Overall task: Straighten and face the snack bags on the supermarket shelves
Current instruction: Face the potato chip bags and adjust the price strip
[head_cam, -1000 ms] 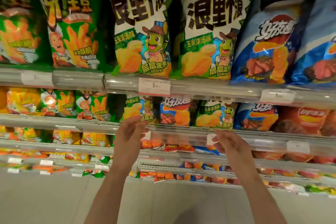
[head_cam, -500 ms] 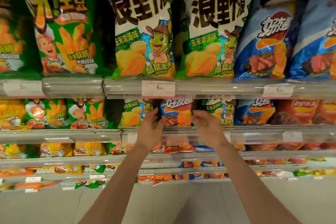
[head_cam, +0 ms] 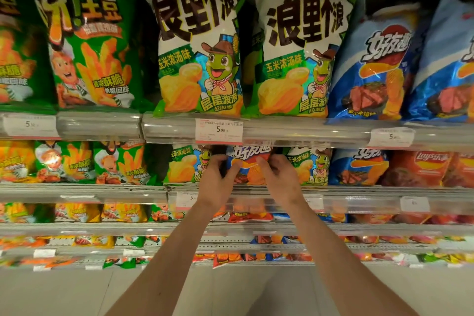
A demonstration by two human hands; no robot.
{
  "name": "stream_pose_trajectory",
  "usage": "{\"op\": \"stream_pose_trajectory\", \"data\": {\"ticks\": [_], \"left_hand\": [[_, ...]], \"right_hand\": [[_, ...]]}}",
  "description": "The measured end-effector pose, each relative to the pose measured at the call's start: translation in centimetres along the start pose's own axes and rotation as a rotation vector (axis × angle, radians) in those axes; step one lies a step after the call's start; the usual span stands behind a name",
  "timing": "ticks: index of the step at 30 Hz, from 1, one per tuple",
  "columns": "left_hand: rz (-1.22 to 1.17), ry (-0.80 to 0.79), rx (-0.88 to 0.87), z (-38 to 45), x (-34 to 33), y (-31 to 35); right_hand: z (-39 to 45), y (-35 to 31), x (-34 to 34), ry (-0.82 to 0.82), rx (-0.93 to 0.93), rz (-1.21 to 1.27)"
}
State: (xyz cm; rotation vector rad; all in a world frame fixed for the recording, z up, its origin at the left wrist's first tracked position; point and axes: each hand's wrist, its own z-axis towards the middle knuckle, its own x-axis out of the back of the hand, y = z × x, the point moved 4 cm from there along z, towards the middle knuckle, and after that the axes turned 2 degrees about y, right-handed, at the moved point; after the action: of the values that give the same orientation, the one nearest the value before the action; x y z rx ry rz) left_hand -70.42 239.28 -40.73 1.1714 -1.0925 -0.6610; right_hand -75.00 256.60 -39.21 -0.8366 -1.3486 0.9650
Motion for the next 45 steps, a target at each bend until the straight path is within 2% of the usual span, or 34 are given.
{"op": "stream_pose_trajectory", "data": {"ticks": [7,10,13,19,24,27,29,34,37,41,45], "left_hand": [[0.079,0.107,-0.059,0.1,0.2,-0.1],[0.126,0.134,-0.082,0.2,0.2,0.0],[0.144,0.128,-0.082,0.1,0.2,0.1],[0.067,0.113,-0.087,-0.5,1.4,-0.3],[0.231,0.344,-0.229,-1.5,5.5,-1.8],[0.333,0.434,-0.191,-1.4,8.0,-2.9],[0.349,0.406,-0.127,-1.0,9.0,-3.5],[0.323,0.222,0.079,1.0,9.3,-4.7],[0.337,0.176,0.109,2.3,9.4,-4.8],[0.381,0.212,0.076,2.7,9.1,-4.4],[0.252,0.193,0.051,2.4,8.7,-4.5]], "right_hand": [[-0.6,0.1,0.2,0.044,0.016,-0.019],[-0.8,0.5,-0.2,-0.007,-0.009,-0.051],[-1.0,0.8,-0.7,-0.067,-0.035,-0.014],[-0.2,0.9,0.0,-0.001,-0.008,0.025],[-0.3,0.5,0.1,0.03,-0.008,0.045],[-0.7,0.4,-0.3,0.012,-0.01,0.05],[-0.8,0.6,-0.4,0.026,0.006,0.032],[-0.8,0.7,-0.4,0.014,-0.016,0.037],[-0.9,0.9,-0.3,0.002,-0.015,0.014],[-1.0,1.4,0.0,-0.02,-0.029,0.025],[-1.0,1.2,0.1,-0.031,-0.025,0.029]]}}
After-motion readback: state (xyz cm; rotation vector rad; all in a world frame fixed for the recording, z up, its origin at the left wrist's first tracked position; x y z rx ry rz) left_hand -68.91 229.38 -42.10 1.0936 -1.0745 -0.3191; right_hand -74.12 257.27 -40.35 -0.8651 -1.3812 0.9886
